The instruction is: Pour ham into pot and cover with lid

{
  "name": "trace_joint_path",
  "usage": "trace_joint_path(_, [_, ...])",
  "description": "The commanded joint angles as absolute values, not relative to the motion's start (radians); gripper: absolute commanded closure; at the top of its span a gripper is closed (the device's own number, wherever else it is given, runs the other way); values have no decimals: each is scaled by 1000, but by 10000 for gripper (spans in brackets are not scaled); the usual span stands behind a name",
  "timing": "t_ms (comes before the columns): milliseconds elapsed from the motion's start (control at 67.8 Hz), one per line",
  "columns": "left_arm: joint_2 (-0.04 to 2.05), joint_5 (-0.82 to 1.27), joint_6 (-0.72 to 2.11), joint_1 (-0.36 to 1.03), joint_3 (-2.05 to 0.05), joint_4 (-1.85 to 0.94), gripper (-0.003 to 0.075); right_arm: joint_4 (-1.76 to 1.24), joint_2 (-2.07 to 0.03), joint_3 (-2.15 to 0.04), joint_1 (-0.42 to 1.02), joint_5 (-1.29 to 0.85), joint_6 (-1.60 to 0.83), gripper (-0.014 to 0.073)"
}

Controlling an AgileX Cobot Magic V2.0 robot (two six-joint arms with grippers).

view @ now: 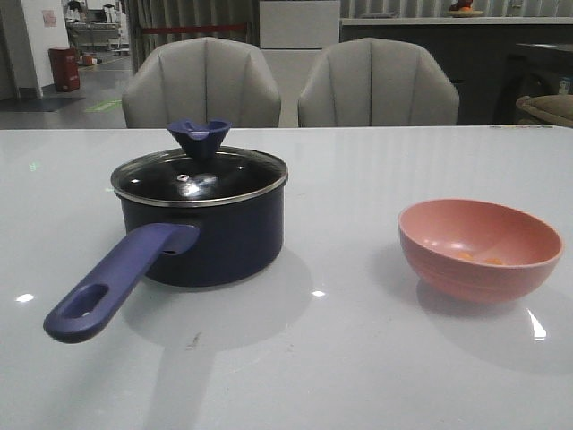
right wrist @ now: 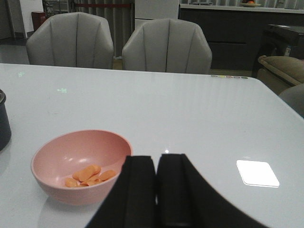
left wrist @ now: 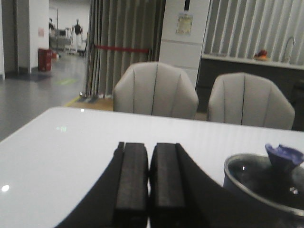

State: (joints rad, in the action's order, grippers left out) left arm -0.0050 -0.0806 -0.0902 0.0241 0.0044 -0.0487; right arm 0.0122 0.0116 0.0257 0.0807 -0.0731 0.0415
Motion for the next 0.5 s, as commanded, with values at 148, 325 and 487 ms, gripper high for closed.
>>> trace_joint_path(148, [-14,-249,-99,26,-41,-48,608,20,30,21,77,7,37,449])
trace_joint_path(325, [93,-38,-99,26,-219,0,608,20,30,21,77,6,37,449])
trace_joint_path(487, [239,102,-99,26,-350,25,608,20,30,21,77,6,37,449])
